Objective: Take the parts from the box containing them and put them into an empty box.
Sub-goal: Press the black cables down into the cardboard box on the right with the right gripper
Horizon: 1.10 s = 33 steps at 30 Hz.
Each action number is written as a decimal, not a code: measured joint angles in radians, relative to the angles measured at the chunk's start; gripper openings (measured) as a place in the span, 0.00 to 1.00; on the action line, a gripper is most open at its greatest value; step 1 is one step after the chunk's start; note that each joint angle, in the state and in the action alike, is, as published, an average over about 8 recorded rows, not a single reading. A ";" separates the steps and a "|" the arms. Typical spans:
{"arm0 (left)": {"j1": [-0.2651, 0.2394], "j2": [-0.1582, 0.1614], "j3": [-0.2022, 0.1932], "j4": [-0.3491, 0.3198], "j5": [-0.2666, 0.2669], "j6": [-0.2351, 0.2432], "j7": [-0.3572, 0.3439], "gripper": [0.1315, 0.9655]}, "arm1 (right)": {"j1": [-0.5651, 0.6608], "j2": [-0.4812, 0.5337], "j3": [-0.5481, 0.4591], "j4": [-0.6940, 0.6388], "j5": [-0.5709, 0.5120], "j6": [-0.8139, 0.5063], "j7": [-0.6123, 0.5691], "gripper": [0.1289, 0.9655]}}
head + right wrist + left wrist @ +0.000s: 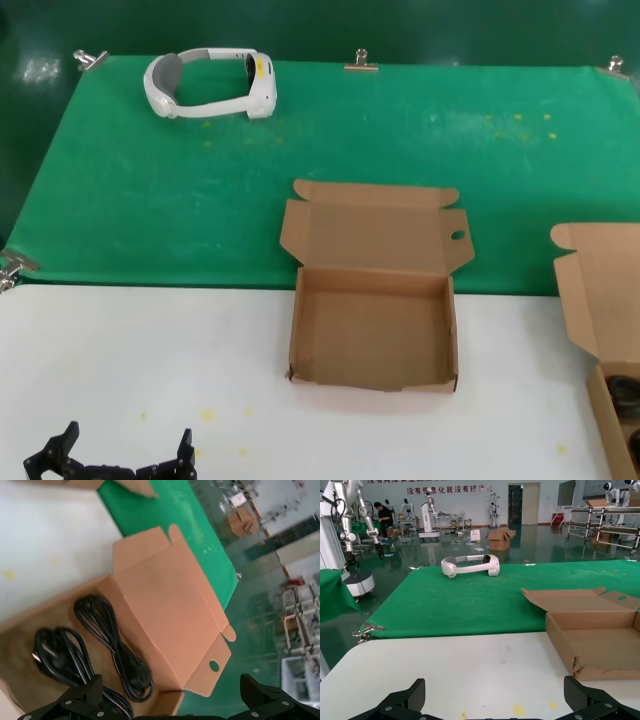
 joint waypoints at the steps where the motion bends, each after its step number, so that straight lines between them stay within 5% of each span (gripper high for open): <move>1: 0.000 0.000 0.000 0.000 0.000 0.000 0.000 1.00 | 0.014 -0.011 -0.009 -0.023 -0.016 -0.006 -0.014 1.00; 16: 0.000 0.000 0.000 0.000 0.000 0.000 0.000 1.00 | 0.208 -0.177 -0.164 -0.335 -0.116 -0.098 -0.090 1.00; 33: 0.000 0.000 0.000 0.000 0.000 0.000 0.000 1.00 | 0.380 -0.163 -0.388 -0.455 -0.074 -0.214 -0.134 1.00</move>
